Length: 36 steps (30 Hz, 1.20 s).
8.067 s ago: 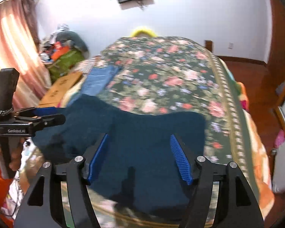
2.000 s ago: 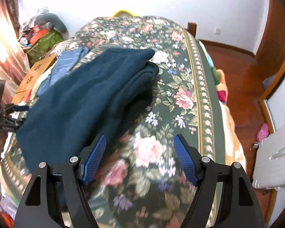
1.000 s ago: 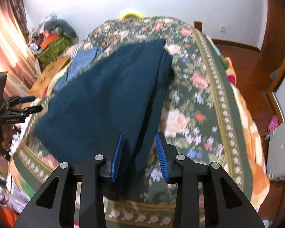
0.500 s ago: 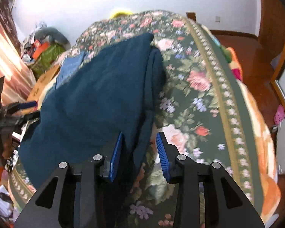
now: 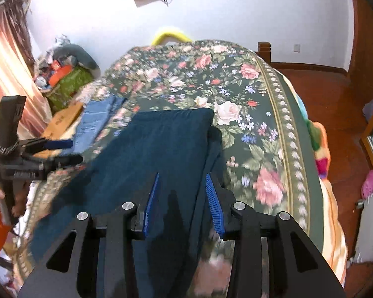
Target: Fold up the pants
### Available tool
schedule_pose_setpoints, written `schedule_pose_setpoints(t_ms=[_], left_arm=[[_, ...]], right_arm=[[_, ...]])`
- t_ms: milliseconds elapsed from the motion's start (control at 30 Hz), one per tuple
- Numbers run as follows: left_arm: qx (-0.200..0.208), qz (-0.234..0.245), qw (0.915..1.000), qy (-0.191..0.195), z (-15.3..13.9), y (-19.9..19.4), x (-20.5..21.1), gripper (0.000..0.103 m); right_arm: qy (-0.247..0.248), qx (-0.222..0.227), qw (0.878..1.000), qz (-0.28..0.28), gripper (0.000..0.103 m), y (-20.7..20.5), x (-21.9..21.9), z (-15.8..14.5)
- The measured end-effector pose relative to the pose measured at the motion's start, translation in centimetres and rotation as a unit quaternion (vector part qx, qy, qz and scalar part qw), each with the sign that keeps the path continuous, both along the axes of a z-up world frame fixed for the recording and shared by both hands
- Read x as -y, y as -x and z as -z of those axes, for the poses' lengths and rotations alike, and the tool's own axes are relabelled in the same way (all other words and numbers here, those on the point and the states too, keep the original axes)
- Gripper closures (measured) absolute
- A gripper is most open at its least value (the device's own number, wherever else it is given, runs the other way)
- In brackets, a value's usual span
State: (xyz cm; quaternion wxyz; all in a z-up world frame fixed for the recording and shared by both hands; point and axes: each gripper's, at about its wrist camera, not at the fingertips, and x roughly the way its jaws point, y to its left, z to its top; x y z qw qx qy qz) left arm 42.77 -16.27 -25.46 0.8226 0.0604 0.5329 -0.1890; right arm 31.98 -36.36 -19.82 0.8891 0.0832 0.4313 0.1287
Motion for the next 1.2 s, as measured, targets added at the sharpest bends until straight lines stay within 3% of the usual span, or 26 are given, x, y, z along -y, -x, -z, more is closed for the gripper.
schedule_pose_setpoints(t_ms=[133,233,367,533,633,700,800,900,1033,1200], left_arm=[[-0.017,0.010,0.9998,-0.007,2.5,-1.6,1.9,0.027],[-0.020,0.014,0.9997,0.009,3.1,-2.3,2.7,0.046],[0.006,0.007,1.0000,-0.002,3.4,-2.1,3.3,0.046],[0.036,-0.009,0.9987,-0.035,2.2,-1.7,3.0,0.046],[0.067,-0.023,0.9956,-0.060,0.2,-0.3,2.4,0.046],[0.079,-0.026,0.9954,-0.048,-1.2,1.0,1.8,0.045],[0.100,-0.029,0.9941,-0.028,-3.5,3.3,1.1,0.037],[0.123,-0.022,0.9920,-0.019,-5.4,5.6,1.0,0.027],[0.117,-0.009,0.9931,-0.003,-6.0,8.0,0.5,0.017],[0.048,0.003,0.9986,0.021,-3.8,8.1,-1.3,0.014]], right_arm=[[-0.026,-0.018,0.999,0.012,0.069,-2.2,1.0,2.1],[-0.017,0.009,1.000,-0.003,0.080,-1.9,1.1,2.3],[0.013,0.039,0.999,0.010,0.085,-0.9,1.4,2.2],[0.036,0.024,0.999,0.019,0.085,-0.7,1.3,1.9],[0.052,0.025,0.998,0.019,0.068,0.5,1.1,0.3],[0.062,0.039,0.997,0.016,0.050,2.0,0.9,-1.0],[0.072,0.060,0.996,0.007,0.040,4.5,0.4,-2.7],[0.063,0.056,0.996,0.002,0.036,6.4,0.1,-3.5],[0.028,0.036,0.999,-0.005,0.032,8.8,-0.2,-3.2],[-0.008,-0.006,1.000,0.003,0.029,10.2,-0.3,-0.9]])
